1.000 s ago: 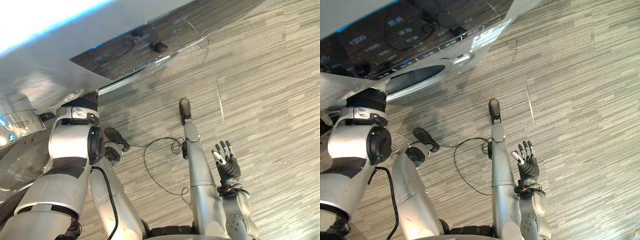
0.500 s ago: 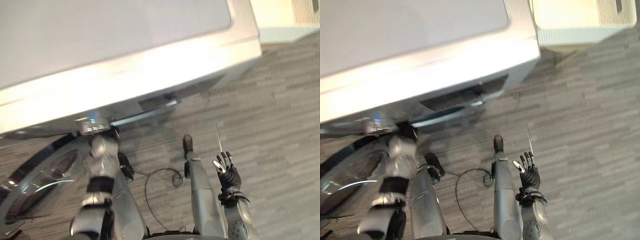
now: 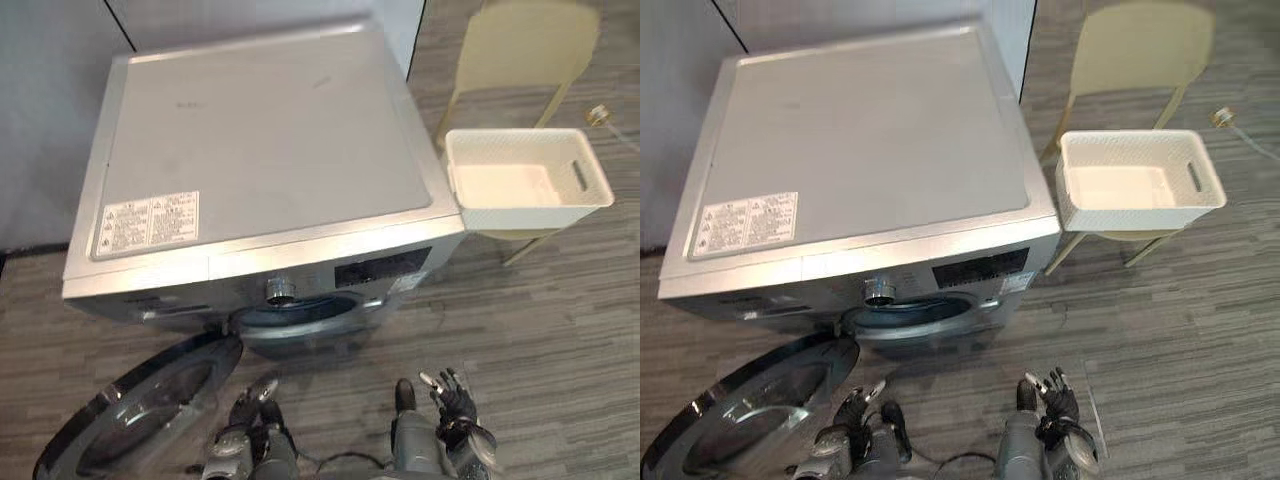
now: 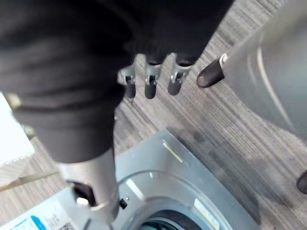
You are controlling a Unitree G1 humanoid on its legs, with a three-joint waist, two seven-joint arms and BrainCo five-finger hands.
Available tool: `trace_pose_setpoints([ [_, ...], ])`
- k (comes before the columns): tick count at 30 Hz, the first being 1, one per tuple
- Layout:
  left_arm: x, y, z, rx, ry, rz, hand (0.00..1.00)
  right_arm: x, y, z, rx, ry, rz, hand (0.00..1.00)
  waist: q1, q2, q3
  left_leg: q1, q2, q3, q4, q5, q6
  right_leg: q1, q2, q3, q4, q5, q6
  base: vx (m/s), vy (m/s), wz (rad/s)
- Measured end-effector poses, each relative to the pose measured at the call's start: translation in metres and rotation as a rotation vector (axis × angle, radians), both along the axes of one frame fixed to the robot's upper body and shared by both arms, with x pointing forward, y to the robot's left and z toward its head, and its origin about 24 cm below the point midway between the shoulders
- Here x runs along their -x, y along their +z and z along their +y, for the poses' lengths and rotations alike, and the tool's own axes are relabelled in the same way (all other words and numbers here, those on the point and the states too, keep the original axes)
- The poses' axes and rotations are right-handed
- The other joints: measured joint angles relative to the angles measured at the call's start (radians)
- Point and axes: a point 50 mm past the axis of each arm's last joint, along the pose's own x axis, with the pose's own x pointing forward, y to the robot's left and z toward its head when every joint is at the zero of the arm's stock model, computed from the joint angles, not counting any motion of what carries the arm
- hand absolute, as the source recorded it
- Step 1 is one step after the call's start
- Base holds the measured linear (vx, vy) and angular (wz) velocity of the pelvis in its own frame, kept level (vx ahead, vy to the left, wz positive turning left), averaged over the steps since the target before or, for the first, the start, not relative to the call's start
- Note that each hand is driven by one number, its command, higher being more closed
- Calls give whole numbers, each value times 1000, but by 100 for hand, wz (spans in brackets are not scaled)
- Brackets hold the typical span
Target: Pick up the laundry basket with both hands and put the clothes into the washing machine.
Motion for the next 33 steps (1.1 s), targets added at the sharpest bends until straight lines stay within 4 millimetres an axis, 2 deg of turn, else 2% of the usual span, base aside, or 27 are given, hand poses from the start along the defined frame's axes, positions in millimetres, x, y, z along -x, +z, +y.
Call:
trace_pose_setpoints([
  [3,0,0,0,0,-1,-1,0,22,-17,-11,19,-4,161,0,0,-1,-9,44,-2,-19,0,-4,-5,59,-3,-21,0,-8,5,26,10,15],
  [6,0,0,-2,6,-3,-5,0,42,-24,-22,44,4,282,0,-1,8,-22,67,-1,-57,1,-3,-5,111,-4,-56,10,-26,2,-33,-13,34],
  [9,4,-1,-3,23,14,-3,0,48,-24,-31,90,46,331,0,-4,21,-38,54,-4,-94,-12,6,-12,117,-9,-87,41,-49,-1,-95,-27,40],
  [11,4,-1,-5,38,8,-4,0,53,-25,-35,91,25,351,0,-17,23,-44,50,-24,-140,-66,33,-16,112,-24,-127,65,-73,-6,-79,-33,62],
  [12,6,-2,-5,40,7,4,0,55,-25,-37,90,14,361,0,-18,25,-46,48,-38,-179,-83,33,-17,102,-27,-136,79,-85,-6,-50,-24,28],
  [15,22,-6,-3,34,19,49,0,53,-25,-42,86,-23,366,0,-10,34,-59,35,-40,-203,-110,37,-9,63,-25,-142,139,-111,-29,-38,-56,16],
  [16,28,-8,-1,31,30,71,0,56,-25,-44,84,-45,368,0,-13,22,-67,55,-41,-195,-171,26,8,63,-25,-157,128,-107,-40,11,-66,23],
  [17,29,-8,2,24,39,76,0,58,-25,-43,80,-55,374,0,-14,11,-72,49,-43,-184,-128,24,22,59,-45,-170,123,-102,-48,89,-33,31],
  [18,27,-8,4,19,46,76,0,57,-25,-45,79,-80,365,0,-21,6,-72,-3,-29,-168,66,0,44,53,-56,-190,148,-97,-48,56,7,30],
  [21,27,-8,4,7,69,76,0,55,-23,-50,87,-113,354,0,-27,7,-76,-49,27,-159,384,-137,36,41,-62,-220,180,-96,-47,-45,67,17],
  [22,25,-7,4,6,71,73,0,55,-23,-50,81,-127,348,0,-27,7,-76,-48,43,-169,423,-154,34,39,-62,-220,181,-92,-40,-90,173,7],
  [23,22,-7,4,6,68,65,0,55,-23,-51,61,-166,334,0,-31,8,-77,-48,63,-202,465,-184,11,26,-67,-220,183,-82,-23,-67,266,9],
  [24,17,-5,4,5,64,52,0,52,-23,-50,43,-189,322,0,-31,8,-77,-48,71,-228,457,-237,-31,3,-73,-209,188,-65,-3,-78,316,8],
  [25,15,-5,4,3,62,46,0,50,-23,-48,30,-198,317,0,-28,7,-76,-51,61,-225,441,-278,-34,-11,-76,-199,186,-52,7,-125,370,1],
  [26,11,-2,10,-20,56,35,0,49,-26,-38,-13,-217,322,0,-30,-4,-84,-62,43,-199,424,-338,-12,-24,-79,-192,149,-16,30,-205,397,-2],
  [27,10,-1,18,-57,41,35,0,47,-30,-20,-73,-220,334,0,-28,-26,-87,-100,25,-186,446,-352,4,-18,-91,-191,76,37,17,-216,373,-4],
  [28,10,1,24,-77,28,36,0,48,-32,-11,-103,-227,341,0,-25,-37,-91,-123,22,-192,473,-353,6,-6,-89,-194,29,72,7,-217,318,5],
  [29,9,3,32,-104,11,32,0,48,-34,0,-135,-236,348,0,-24,-43,-92,-175,15,-214,523,-374,23,28,-83,-210,-60,127,-3,-189,271,28],
  [30,2,8,38,-130,-18,5,0,47,-34,4,-138,-232,352,0,-24,-43,-92,-235,-2,-244,570,-401,48,37,-83,-227,-111,140,-9,-201,264,42],
  [31,-3,11,41,-139,-23,-15,0,45,-34,3,-135,-232,348,0,-22,-41,-92,-273,-8,-257,598,-406,58,27,-82,-225,-125,138,-7,-162,211,45],
  [32,-12,15,44,-154,-30,-50,0,38,-33,2,-135,-233,334,0,-22,-41,-93,-322,-22,-272,624,-412,70,5,-84,-215,-136,126,-19,-172,191,19],
  [33,-15,18,51,-179,-42,-54,0,26,-30,2,-126,-224,308,0,-16,-35,-92,-364,-35,-273,646,-415,85,-31,-79,-188,-140,67,-78,-160,177,5],
])
